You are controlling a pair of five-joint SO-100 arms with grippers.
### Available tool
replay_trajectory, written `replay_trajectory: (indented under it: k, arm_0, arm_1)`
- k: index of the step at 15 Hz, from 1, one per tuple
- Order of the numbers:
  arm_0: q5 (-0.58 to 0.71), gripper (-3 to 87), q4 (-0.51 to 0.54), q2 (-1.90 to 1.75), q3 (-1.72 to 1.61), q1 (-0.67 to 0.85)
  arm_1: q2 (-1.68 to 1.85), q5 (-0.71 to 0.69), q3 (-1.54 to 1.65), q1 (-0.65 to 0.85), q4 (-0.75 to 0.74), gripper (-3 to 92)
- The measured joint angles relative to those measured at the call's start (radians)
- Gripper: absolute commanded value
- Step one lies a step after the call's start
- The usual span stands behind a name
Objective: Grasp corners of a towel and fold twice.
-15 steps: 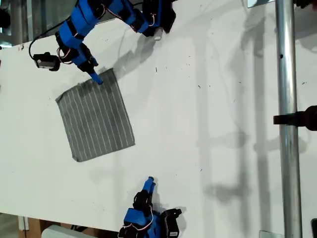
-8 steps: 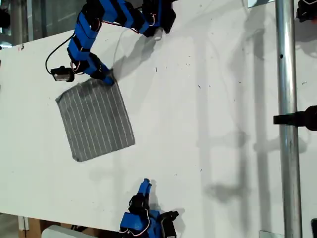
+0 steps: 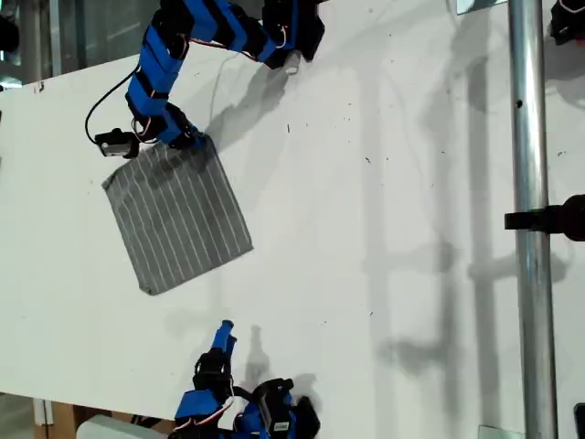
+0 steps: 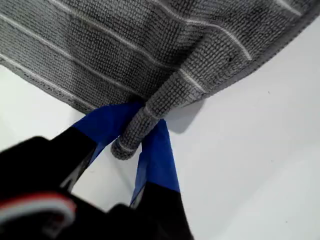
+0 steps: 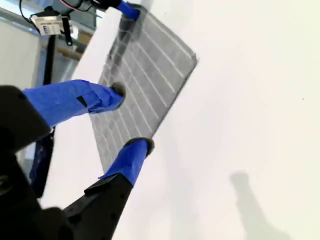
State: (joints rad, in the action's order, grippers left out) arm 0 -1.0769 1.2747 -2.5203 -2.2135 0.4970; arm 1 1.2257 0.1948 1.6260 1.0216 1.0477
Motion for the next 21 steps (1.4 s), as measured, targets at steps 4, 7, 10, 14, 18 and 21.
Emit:
replay_trajectory:
  k: [4, 7, 10, 14, 18, 21]
  arm_0:
    - [0.236, 28.6, 0.055, 0.676, 0.558, 0.023]
    - [0.393, 31.1, 0.135, 1.077, 0.957, 0.034]
    - [0.416, 29.4, 0.126, 1.344, 1.187, 0.086]
    - [0.387, 26.8, 0.043, 1.634, 1.333, 0.14]
    - [0.41, 28.0, 0.035, 1.753, 1.364, 0.117]
    - [0.377, 28.6, 0.074, 1.761, 1.374, 0.092]
  arm_1:
    - [0.0, 0.0, 0.0, -0.005, 0.0, -0.2]
    - [0.0, 0.0, 0.0, -0.005, 0.0, -0.2]
    - [0.0, -0.003, 0.0, -0.005, -0.002, -0.2]
    - [0.0, -0.006, 0.0, -0.005, -0.002, -0.2]
    - [0.0, -0.006, 0.0, -0.005, -0.002, -0.2]
    - [0.0, -0.006, 0.0, -0.005, -0.002, -0.2]
